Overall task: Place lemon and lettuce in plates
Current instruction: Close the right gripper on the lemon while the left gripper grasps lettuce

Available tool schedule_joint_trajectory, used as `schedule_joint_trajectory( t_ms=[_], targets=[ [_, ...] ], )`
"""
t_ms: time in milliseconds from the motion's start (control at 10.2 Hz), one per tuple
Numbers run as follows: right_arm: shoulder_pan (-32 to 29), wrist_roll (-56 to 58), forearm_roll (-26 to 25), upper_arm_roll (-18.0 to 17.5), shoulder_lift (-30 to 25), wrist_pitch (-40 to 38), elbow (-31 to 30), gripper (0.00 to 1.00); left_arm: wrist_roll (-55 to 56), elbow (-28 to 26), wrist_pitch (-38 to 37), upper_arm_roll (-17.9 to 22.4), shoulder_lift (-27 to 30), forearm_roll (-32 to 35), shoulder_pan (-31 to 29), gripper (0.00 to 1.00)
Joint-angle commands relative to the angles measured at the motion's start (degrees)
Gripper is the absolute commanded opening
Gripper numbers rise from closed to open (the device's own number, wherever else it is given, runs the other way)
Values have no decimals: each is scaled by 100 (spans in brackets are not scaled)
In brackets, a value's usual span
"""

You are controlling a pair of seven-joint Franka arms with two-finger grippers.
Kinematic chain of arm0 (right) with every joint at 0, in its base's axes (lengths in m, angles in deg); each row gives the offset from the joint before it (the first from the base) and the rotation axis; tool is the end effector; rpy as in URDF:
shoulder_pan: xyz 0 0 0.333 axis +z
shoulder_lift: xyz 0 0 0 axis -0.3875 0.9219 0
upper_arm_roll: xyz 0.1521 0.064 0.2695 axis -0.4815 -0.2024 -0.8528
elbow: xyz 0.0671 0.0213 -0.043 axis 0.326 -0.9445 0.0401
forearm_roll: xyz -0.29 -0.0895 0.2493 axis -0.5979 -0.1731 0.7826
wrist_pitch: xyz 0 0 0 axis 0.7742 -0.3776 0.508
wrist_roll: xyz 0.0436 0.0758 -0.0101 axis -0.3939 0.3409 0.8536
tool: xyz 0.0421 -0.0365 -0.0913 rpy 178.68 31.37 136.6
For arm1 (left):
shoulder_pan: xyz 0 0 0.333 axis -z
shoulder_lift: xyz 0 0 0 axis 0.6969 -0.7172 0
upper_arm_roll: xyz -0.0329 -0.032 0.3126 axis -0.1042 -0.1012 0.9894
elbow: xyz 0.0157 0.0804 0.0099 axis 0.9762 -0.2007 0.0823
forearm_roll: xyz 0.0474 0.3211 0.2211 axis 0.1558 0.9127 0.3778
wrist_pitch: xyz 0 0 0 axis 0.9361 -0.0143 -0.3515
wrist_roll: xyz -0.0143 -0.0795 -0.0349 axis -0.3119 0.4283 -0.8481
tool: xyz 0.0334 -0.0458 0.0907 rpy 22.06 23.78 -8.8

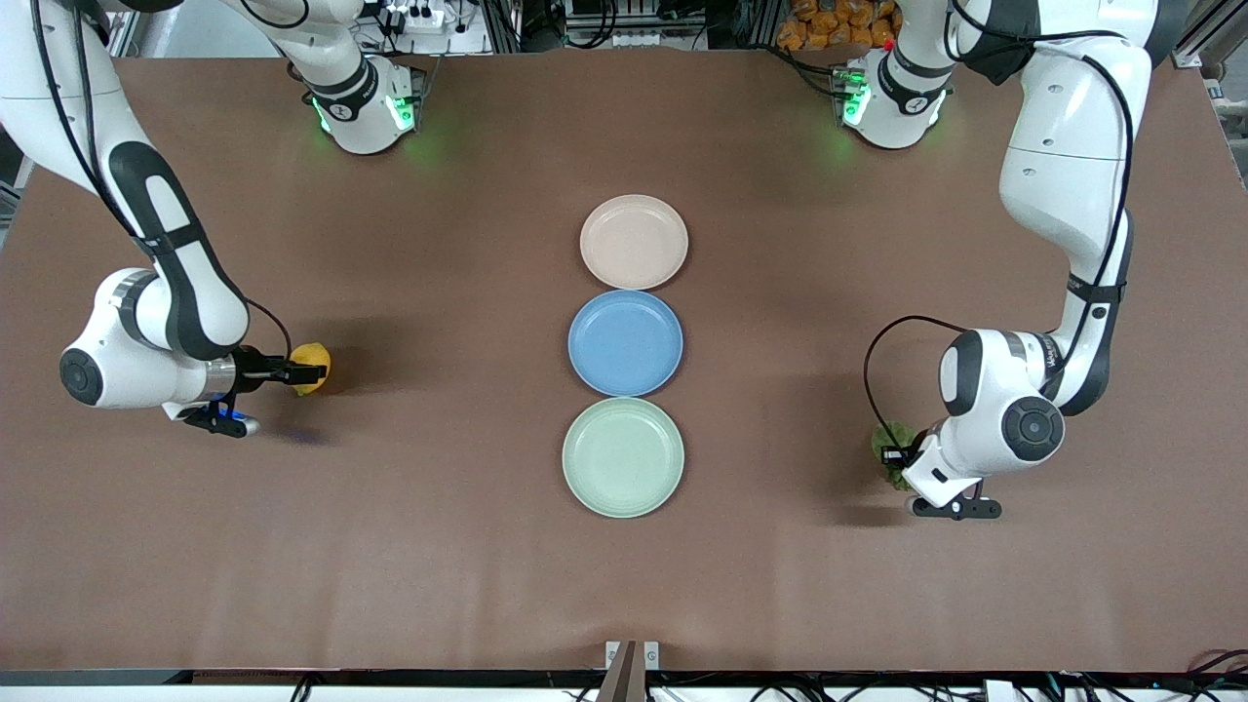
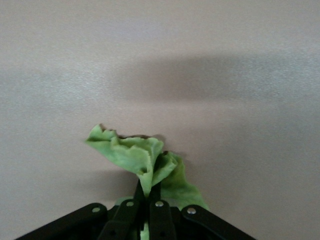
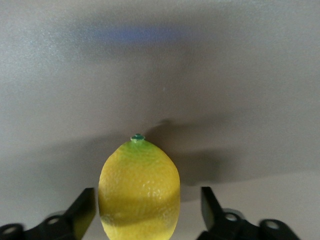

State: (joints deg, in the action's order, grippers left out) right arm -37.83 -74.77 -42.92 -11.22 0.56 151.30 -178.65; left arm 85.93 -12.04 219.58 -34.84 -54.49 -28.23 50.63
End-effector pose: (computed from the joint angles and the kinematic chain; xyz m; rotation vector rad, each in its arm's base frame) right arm 0.5817 -0.0777 0.1823 -2.8710 0.3404 0.5370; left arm 0.7021 -0.0835 0.1822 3.1287 -0.0605 -0.0557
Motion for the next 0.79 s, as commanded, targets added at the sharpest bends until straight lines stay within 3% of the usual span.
schedule_joint_trajectory(
  t_ms=[0,98,295,492,689],
  targets=[
    [-62,111,107,-30,3,25,-9,31,-7,18,3,44,227,108,22,0],
    [-62,111,107,-39,3,-27,8,13,20,27,3,27,341,65,48,0],
    [-18,24,115,-56,-58,-386,183,4,142,53,-5,-349,623,-23,110,0],
    [34,-273,133,-109,-137,-1062,525,0,572,53,-5,-753,703,-461,110,0],
    [166,-1053,422,-433,-374,-1249,527,0,1343,140,3,-1167,659,-560,127,0]
  ],
)
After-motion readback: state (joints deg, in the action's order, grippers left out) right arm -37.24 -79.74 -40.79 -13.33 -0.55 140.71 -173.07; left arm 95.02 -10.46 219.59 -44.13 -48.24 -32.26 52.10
